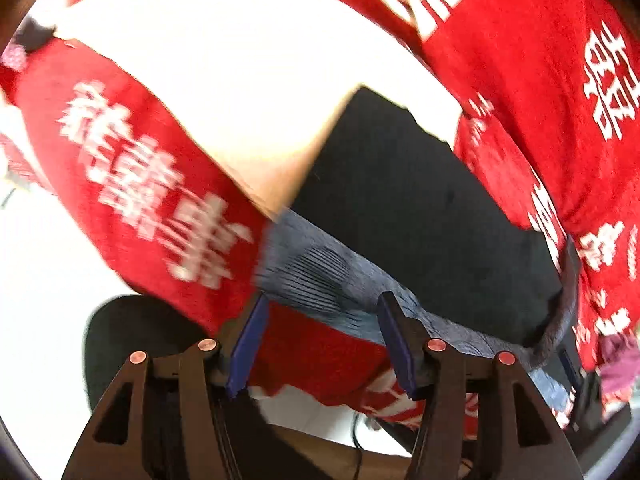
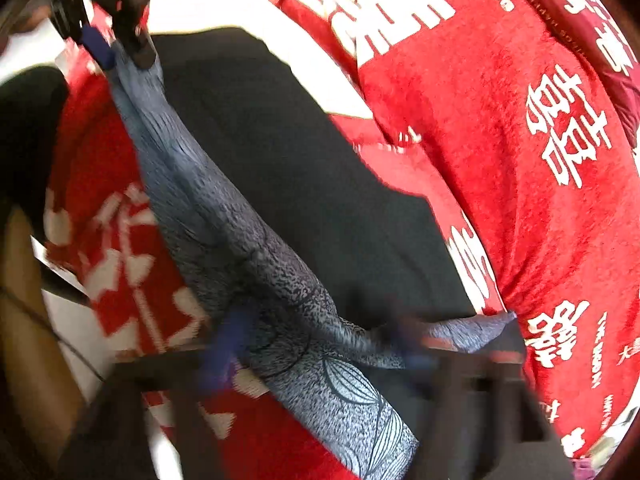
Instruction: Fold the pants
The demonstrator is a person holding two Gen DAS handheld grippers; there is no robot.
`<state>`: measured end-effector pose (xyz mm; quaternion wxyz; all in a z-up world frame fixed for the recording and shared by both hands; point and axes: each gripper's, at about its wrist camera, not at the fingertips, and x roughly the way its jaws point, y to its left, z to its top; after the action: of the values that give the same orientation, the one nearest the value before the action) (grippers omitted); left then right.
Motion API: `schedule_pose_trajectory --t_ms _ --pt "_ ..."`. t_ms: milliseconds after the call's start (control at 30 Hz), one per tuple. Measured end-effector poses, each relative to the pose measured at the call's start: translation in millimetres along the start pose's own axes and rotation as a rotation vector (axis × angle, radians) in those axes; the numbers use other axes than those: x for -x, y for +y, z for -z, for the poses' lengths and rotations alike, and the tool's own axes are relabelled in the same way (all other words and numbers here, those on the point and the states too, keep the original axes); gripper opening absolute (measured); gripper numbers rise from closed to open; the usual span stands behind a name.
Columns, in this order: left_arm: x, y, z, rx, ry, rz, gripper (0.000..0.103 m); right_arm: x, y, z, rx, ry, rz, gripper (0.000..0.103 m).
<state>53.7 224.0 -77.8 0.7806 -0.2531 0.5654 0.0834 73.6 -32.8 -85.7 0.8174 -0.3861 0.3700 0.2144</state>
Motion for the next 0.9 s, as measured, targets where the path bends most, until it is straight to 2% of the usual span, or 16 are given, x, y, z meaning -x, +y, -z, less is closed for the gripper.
schedule_pose_trajectory --t_ms 100,167,267,333,400,433,467,500,533,633,667,700,733,767,833,900 --pt "20.8 -12.4 -3.6 -0.042 -0.062 -0.002 0.058 24.6 -9.9 -2.5 -0.046 -0.062 -0.06 0.085" --pt "24.6 -43.4 -6.6 -0.116 -0.085 0.049 0.058 35.0 -32.2 -7.4 -0.183 -0.104 -0.128 0.085" --pt "6.4 -83.7 -6.5 -0.204 -0.068 0.049 0.058 23.8 -67.4 -16.2 -0.404 -0.107 -0.188 0.085" --pt "-22.7 -102.1 0.2 -0.247 -0.006 0.023 0.058 6.3 -79.1 -16.6 -0.504 -0.079 -0.226 0.085" --pt "-56.0 -105.0 10.4 -0.26 0.096 -0.014 0.058 -20.9 -80.9 -10.2 -0.577 0.02 -0.268 0.085" --pt "-63.6 -104.3 15.7 -0.265 0.111 -0.03 0.058 -32.0 -77.9 -3.3 -0.59 0.083 -0.272 0.085" --pt "-65.6 -104.7 22.5 -0.29 0.092 -0.05 0.058 -44.5 -75.0 4.9 -0.6 0.159 -0.279 0.084" --pt "-62.3 -106.8 27.5 -0.323 0.067 -0.068 0.058 -47.0 -74.3 13.9 -0.611 0.174 -0.3 0.083" --pt "-60.4 -108.9 30.5 -0.348 0.06 -0.083 0.058 -41.8 -76.0 16.8 -0.617 0.149 -0.302 0.083" --pt "-60.6 -105.1 30.7 -0.348 0.074 -0.087 0.061 -18.0 -105.7 19.0 -0.664 0.071 -0.189 0.084" --pt "-60.7 -104.2 29.3 -0.341 0.081 -0.077 0.067 -14.5 -122.9 17.9 -0.685 0.057 -0.114 0.085" --pt "-61.8 -104.2 26.8 -0.33 0.089 -0.06 0.069 -14.4 -143.1 17.0 -0.715 0.057 -0.02 0.086" --pt "-61.4 -101.9 26.0 -0.318 0.09 -0.058 0.069 -19.5 -164.3 16.3 -0.759 0.076 0.07 0.092" --pt "-62.1 -104.2 28.0 -0.315 0.092 -0.062 0.069 -30.4 -188.2 18.4 -0.826 0.115 0.14 0.103" --pt "-61.5 -104.1 28.2 -0.32 0.098 -0.073 0.069 -59.7 -226.0 25.5 -0.95 0.215 0.199 0.103" --pt "-61.9 -104.3 28.3 -0.319 0.105 -0.076 0.069 -99.7 -257.7 33.9 -1.036 0.337 0.201 0.103"
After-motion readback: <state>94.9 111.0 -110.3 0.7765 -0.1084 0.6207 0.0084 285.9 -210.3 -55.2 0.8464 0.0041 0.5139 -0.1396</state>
